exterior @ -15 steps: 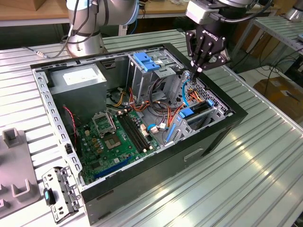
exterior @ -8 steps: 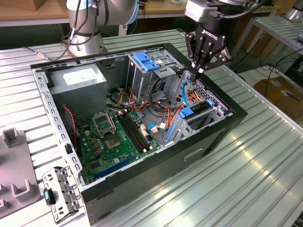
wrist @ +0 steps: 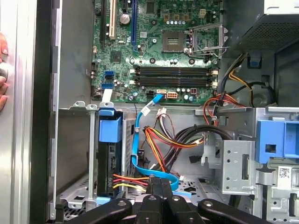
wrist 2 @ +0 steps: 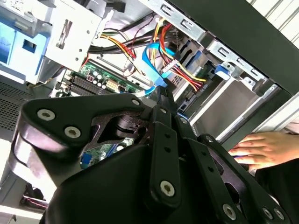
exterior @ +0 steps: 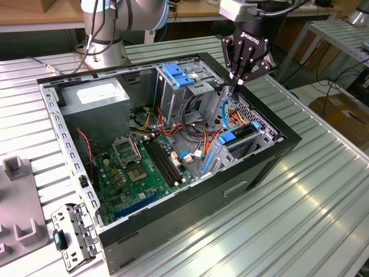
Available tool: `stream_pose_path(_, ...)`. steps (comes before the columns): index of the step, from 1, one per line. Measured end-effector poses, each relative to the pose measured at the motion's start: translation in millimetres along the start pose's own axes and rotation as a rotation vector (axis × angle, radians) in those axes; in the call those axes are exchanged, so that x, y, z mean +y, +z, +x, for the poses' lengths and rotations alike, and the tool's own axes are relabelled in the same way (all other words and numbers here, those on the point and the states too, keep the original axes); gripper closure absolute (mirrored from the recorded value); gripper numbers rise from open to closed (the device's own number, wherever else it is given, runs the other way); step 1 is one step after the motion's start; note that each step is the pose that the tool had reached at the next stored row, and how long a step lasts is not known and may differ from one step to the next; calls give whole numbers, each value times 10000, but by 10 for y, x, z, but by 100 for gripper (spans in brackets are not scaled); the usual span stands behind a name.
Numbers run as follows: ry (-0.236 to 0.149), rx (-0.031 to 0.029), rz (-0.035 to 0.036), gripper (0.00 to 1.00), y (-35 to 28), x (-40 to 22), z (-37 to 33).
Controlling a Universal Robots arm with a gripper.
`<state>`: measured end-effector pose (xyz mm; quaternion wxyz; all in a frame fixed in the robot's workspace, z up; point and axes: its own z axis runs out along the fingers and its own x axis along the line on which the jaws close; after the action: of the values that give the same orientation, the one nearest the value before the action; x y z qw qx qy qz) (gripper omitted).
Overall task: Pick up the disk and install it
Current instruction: 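Insert the second disk wire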
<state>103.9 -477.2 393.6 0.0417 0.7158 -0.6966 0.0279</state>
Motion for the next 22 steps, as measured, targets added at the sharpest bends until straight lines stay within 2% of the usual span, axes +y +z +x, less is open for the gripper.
stream_pose_path(1, 1, 13, 0, 89, 1, -1, -18)
stream_pose_path(4, 2, 49, -1, 89, 8, -8, -137)
stream_pose_path(10, 2, 52, -1, 88, 10, -9, -146)
stream_pose_path(11, 2, 52, -1, 83, 10, -9, -146)
stream_pose_path(12, 2, 59, -2, 83, 11, -9, -146)
stream_pose_path(13, 3, 182, -5, 76, 10, -10, -147)
stream_pose_path(14, 7, 388, -11, 76, 10, -11, -147)
stream_pose_path(15, 12, 646, -18, 70, 11, -13, -151)
stream_pose_path(16, 20, 866, -25, 70, 12, -17, -160)
stream_pose_path(17, 23, 942, -27, 70, 14, -21, -168)
stream_pose_path(19, 27, 1052, -31, 70, 22, -29, -181)
stream_pose_path(21, 31, 1124, -32, 70, 31, -37, -190)
stream_pose_path(22, 32, 1138, -32, 70, 40, -40, -193)
